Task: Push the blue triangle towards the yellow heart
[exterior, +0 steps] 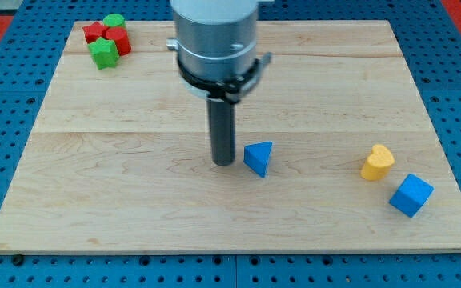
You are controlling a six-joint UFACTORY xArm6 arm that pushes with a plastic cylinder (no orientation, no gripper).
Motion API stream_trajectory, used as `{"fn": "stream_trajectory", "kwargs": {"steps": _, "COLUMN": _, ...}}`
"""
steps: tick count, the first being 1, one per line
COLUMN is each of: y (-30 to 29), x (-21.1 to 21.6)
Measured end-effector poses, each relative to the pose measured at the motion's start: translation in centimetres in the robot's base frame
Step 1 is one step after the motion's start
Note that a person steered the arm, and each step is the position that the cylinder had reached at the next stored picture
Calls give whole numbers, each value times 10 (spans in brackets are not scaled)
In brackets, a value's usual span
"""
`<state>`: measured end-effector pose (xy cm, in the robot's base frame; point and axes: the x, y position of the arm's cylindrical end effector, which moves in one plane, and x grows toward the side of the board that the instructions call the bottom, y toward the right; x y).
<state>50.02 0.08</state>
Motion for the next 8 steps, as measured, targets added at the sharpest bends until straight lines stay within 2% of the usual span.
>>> {"fn": "stream_trajectory", "kwargs": {"steps": 1, "y": 43, "x": 3}}
{"fn": "stream_trajectory", "kwargs": {"steps": 3, "y": 43, "x": -34}}
{"fn": "stream_trajectory", "kwargs": {"steps": 4, "y": 62, "x": -35}}
{"fn": "stream_trajectory", "kwargs": {"steps": 8, "y": 143, "x": 16}}
